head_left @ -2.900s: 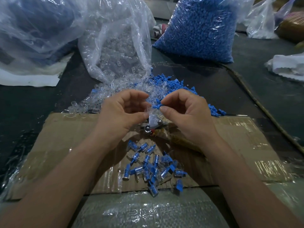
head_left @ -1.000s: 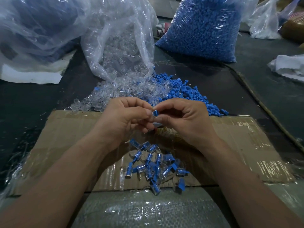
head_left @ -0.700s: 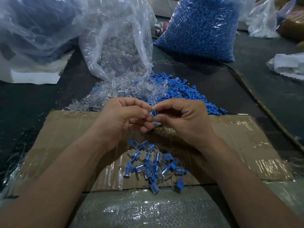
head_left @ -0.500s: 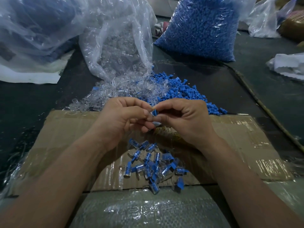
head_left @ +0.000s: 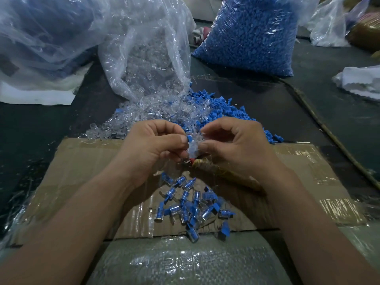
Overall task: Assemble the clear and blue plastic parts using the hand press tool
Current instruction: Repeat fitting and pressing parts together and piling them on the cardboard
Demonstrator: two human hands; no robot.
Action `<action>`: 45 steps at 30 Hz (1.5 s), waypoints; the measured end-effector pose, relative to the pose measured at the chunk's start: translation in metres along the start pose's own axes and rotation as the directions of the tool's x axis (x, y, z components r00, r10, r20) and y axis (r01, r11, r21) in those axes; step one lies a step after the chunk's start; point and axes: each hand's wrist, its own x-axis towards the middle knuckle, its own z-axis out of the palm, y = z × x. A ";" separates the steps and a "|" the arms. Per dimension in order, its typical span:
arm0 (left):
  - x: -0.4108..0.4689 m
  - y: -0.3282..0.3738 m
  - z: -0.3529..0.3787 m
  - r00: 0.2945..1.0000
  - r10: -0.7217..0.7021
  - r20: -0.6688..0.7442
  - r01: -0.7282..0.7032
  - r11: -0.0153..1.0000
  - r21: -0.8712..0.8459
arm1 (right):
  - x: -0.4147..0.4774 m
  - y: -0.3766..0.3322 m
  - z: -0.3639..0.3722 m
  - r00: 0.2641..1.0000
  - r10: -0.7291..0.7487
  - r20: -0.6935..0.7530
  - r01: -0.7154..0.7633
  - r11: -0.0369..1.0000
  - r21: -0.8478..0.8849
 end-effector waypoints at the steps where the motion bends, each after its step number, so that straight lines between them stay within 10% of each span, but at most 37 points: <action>1: 0.000 0.000 -0.001 1.000 -0.001 -0.012 0.001 1.000 -0.014 | 0.001 0.004 -0.006 0.997 0.075 0.023 -0.073 0.996 -0.052; 11: 0.005 -0.004 -0.004 0.998 0.027 -0.065 -0.030 0.998 -0.053 | 0.000 0.016 -0.029 0.791 0.437 0.428 -0.194 0.843 -0.501; 25: 0.005 -0.005 -0.006 0.994 0.060 -0.095 -0.065 0.996 -0.053 | 0.005 0.006 -0.003 0.941 0.305 0.146 -0.113 0.690 -0.715; 45: 0.007 -0.009 -0.006 0.955 0.244 -0.167 -0.232 0.969 0.090 | -0.001 0.008 -0.001 0.987 0.136 0.086 -0.090 0.911 -0.404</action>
